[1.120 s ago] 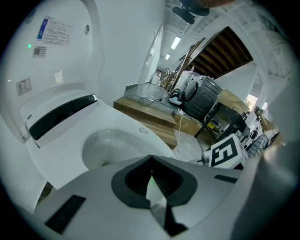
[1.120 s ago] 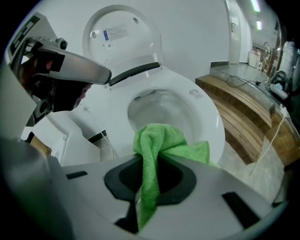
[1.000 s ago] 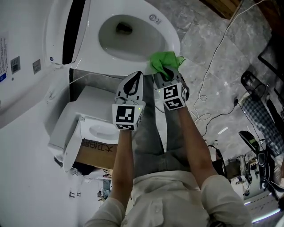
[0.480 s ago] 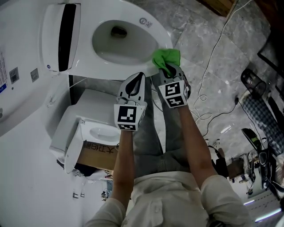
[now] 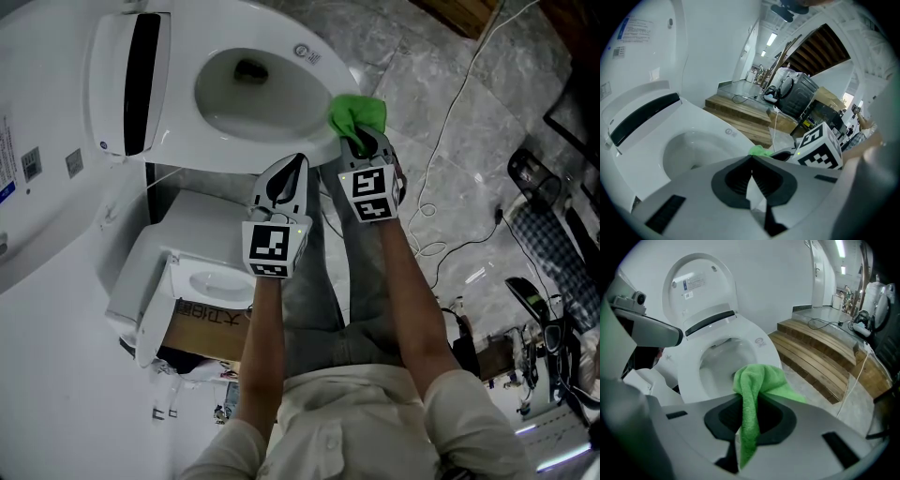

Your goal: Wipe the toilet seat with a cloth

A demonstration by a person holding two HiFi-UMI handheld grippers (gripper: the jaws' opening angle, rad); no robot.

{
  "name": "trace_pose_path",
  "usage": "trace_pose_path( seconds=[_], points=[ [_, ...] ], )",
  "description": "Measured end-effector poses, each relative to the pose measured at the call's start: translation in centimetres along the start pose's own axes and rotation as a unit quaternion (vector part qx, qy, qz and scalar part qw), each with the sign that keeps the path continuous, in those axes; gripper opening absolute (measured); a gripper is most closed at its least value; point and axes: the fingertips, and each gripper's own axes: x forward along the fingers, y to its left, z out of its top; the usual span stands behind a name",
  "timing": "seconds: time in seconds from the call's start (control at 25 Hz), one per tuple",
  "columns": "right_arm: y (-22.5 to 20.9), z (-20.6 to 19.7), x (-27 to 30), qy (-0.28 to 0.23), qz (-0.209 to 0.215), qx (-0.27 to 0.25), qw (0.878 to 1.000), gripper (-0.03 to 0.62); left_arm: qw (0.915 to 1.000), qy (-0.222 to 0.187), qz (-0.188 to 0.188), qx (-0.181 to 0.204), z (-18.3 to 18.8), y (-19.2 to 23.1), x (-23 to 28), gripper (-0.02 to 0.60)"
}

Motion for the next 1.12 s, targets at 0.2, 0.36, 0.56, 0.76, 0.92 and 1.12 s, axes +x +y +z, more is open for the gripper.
trace_pose_path(
  seconds=[0.2,0.36,0.56,0.76,0.92,1.12],
  points=[
    [-1.1,1.3,0.6,-0.005,-0.009,0.000,1.000,0.052,1.0000,0.000,0.002,-0.004,0.2,0.4,0.3,0.012],
    [-1.9,2.3,1.0,-0.007,-0.014,-0.005,1.000,0.052,1.0000,-0.005,0.002,-0.006,0.8,0.7,0.6,0.012],
    [-2.7,3.6,1.6,-0.007,-0.018,-0.010,1.000,0.052,0.9999,-0.011,0.005,-0.007,1.7,1.3,0.8,0.012],
    [-3.1,4.8,2.2,-0.007,-0.019,-0.021,1.000,0.052,0.9998,-0.016,0.005,-0.009,2.5,2.0,1.1,0.012],
    [-3.3,5.8,2.8,-0.006,-0.021,-0.030,0.999,0.051,0.9997,-0.020,0.005,-0.011,3.2,2.7,1.3,0.012],
    [-3.4,7.2,3.5,-0.006,-0.023,-0.045,0.999,0.051,0.9996,-0.025,0.006,-0.014,3.9,3.6,1.5,0.012]
  ],
)
